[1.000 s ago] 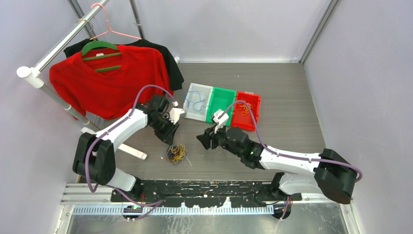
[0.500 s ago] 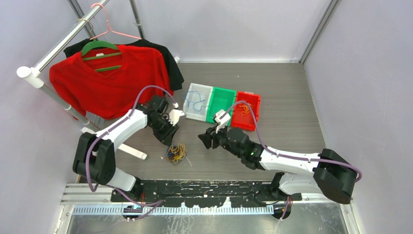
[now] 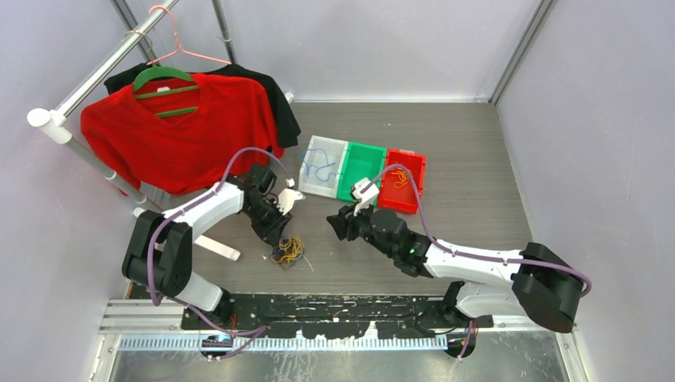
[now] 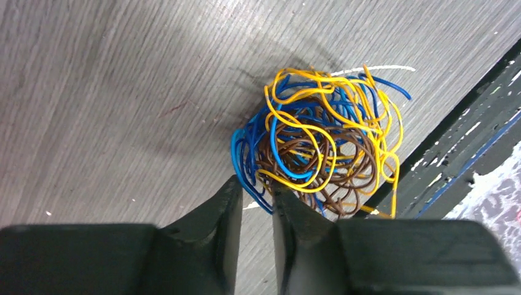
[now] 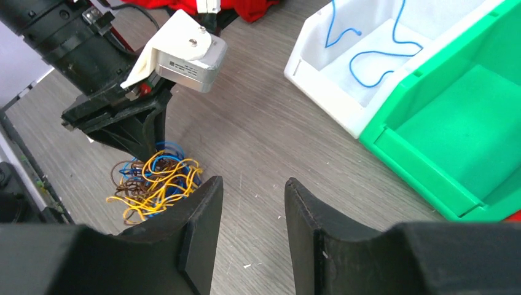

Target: Untangle the cables

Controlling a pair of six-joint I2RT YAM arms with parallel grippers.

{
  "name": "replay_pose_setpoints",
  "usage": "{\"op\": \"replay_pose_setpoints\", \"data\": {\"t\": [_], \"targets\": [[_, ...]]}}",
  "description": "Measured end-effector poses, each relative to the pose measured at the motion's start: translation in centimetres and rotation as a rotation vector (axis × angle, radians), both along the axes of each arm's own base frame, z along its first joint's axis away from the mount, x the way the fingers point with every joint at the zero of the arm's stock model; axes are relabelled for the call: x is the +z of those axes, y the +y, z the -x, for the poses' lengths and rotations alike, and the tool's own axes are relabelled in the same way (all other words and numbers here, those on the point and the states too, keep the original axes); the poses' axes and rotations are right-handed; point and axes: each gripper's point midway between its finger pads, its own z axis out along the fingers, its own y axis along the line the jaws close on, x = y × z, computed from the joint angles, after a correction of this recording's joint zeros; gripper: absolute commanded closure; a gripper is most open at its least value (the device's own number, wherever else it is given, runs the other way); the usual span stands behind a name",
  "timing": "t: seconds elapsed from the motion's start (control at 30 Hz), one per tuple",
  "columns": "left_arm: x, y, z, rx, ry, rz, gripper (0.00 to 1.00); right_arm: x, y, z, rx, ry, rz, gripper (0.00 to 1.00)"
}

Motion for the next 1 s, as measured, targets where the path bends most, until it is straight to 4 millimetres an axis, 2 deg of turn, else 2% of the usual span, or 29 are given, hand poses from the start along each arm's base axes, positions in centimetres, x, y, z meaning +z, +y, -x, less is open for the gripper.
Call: {"op": "replay_pose_setpoints", "data": {"t": [0.03, 0.07, 0.2, 0.3, 0.4, 0.5, 0.57, 0.63, 0.7, 0.8, 1.0], "targets": [[-0.1, -0.1, -0.1, 0.000, -0.001, 0.001, 0.96, 0.1, -0.2, -0.1, -0.011, -0.004, -0.002, 0.55], [-0.2, -0.1, -0.3, -0.004, -0.003, 0.001, 1.00, 0.3, -0.3, -0.3, -0.021, -0.008, -0.004, 0.57], [0.1, -0.4, -0.9, 0.002, -0.015, 0.007, 1.00, 1.2, -0.7, -0.5, -0.044, -0.025, -0.023, 0.60], [1.7, -1.1, -1.7, 0.012, -0.039, 0.038, 1.00, 1.5, -0.7, -0.6, -0.051, -0.032, -0.033, 0.59], [5.1, -2.0, -2.9, 0.023, -0.105, 0.088, 1.00, 1.8, -0.6, -0.6, -0.051, -0.034, -0.044, 0.57], [10.0, -3.1, -4.2, 0.022, -0.226, 0.161, 1.00, 2.0, -0.4, -0.7, -0.051, -0.036, -0.061, 0.48], [12.8, -3.5, -4.2, 0.015, -0.293, 0.203, 1.00, 2.1, 0.0, -0.8, -0.047, -0.032, -0.078, 0.43], [14.6, -3.7, -3.6, 0.004, -0.323, 0.235, 1.00, 2.2, 0.6, -0.8, -0.032, -0.026, -0.094, 0.39], [15.4, -3.7, -2.5, -0.004, -0.322, 0.254, 1.00, 2.8, 1.6, -0.8, -0.007, -0.020, -0.120, 0.35], [15.6, -3.8, -1.2, -0.003, -0.286, 0.263, 1.00, 4.3, 3.4, -0.8, 0.041, -0.023, -0.178, 0.31], [15.7, -4.1, -0.3, 0.016, -0.238, 0.284, 1.00, 6.8, 6.7, 0.5, 0.160, -0.024, -0.276, 0.28]]}}
